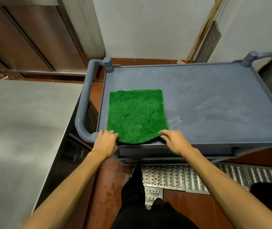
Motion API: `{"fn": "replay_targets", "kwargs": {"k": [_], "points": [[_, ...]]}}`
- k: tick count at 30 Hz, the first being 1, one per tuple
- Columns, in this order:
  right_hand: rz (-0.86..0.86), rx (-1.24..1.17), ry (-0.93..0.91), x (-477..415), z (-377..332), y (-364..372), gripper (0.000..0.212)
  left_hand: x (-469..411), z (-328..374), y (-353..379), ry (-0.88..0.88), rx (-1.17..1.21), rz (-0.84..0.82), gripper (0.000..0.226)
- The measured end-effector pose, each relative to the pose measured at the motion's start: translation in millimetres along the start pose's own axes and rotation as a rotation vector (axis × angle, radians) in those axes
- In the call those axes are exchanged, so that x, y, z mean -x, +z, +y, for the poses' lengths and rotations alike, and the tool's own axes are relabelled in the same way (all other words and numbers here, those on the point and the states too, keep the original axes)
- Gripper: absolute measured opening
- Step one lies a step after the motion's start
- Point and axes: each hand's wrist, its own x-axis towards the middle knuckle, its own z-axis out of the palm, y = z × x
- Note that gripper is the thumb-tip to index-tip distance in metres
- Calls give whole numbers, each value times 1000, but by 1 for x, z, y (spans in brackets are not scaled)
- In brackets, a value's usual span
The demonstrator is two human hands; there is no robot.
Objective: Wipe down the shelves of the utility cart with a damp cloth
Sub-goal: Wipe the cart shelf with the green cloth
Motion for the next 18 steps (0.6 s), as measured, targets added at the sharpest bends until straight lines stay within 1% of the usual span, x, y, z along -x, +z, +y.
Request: {"fn": "replay_targets", "kwargs": {"k": [4, 9, 12, 15, 18], "points": [[-4, 5, 0, 7, 1, 1, 33, 11, 2, 2, 12, -22, 21, 33], [20, 7, -21, 19, 2, 0, 33, 28, 6, -2, 74, 23, 86, 50], [9, 11, -33, 26, 3, -1, 33, 36, 6, -2, 128, 33, 85, 51], [5, 8, -44, 33, 5, -4, 30, 41, 5, -6, 146, 75, 79, 56], [2, 8, -58, 36, 6, -6, 29, 43, 2, -13, 144, 93, 20, 44]]}}
